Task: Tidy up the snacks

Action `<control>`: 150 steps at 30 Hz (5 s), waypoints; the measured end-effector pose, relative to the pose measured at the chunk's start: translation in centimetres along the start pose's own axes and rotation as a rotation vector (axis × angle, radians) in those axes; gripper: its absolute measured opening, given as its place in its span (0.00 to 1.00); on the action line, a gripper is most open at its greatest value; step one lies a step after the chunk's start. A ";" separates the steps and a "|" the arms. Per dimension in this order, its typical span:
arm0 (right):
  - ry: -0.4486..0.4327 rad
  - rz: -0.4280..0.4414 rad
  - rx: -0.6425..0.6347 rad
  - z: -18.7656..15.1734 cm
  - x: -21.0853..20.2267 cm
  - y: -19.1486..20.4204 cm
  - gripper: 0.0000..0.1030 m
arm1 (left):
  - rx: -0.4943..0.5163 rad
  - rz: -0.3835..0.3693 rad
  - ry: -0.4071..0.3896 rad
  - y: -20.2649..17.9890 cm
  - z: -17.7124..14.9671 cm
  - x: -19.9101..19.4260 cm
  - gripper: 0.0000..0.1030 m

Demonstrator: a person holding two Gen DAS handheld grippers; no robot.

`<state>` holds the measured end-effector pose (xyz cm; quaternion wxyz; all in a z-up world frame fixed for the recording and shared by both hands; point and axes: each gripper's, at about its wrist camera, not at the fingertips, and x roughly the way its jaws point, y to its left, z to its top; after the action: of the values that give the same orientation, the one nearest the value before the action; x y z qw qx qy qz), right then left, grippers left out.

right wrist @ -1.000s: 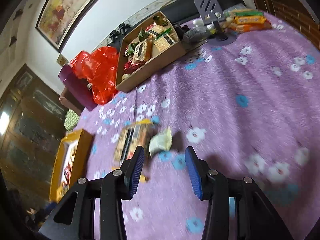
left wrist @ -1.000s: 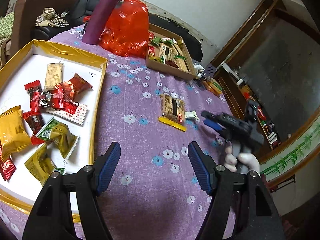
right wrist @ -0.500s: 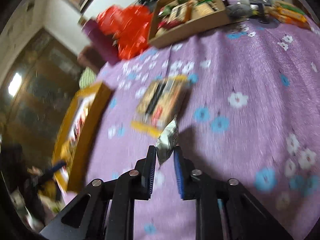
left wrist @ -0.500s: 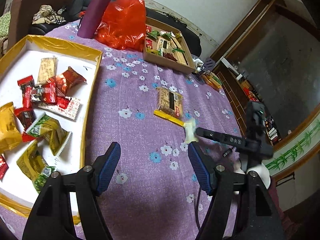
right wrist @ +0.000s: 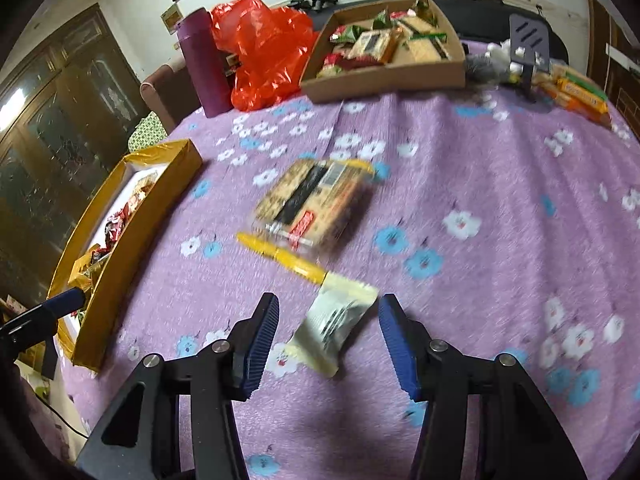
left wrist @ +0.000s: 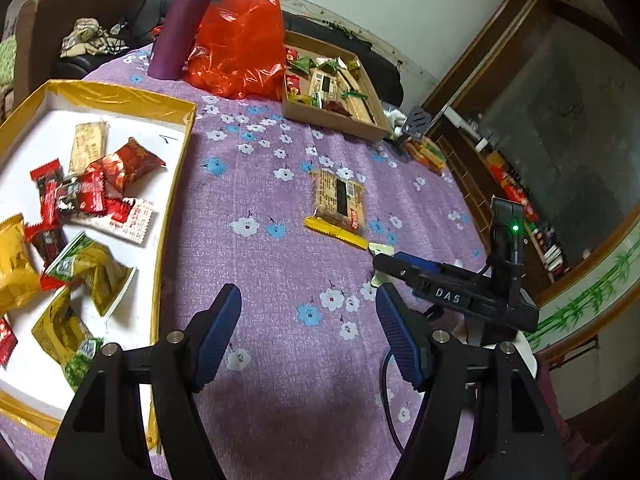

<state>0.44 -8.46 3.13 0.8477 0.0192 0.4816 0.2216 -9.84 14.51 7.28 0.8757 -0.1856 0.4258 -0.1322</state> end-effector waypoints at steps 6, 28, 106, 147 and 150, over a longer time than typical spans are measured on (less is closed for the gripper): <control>-0.022 -0.028 0.017 -0.8 0.5 -0.2 0.24 | 0.076 0.029 0.033 -1.9 1.9 2.5 0.67; -0.129 0.088 0.219 -1.2 -1.7 -6.2 0.24 | 0.338 0.219 0.171 -7.5 7.9 19.9 0.75; -0.012 0.346 -0.186 7.8 7.4 28.3 0.39 | -0.265 0.269 -0.281 18.2 -1.3 -11.4 0.70; -0.166 0.205 -0.263 -10.1 -4.5 17.0 0.55 | -0.007 0.675 -0.309 0.8 -4.6 -6.8 1.00; -0.165 0.187 -0.277 -10.3 -4.2 17.4 0.55 | -0.015 0.668 -0.291 1.4 -4.6 -6.2 1.00</control>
<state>-16.10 3.68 5.30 0.8545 -0.0349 0.3713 0.3615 -17.15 17.20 8.42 0.9204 -0.0596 0.3351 0.1923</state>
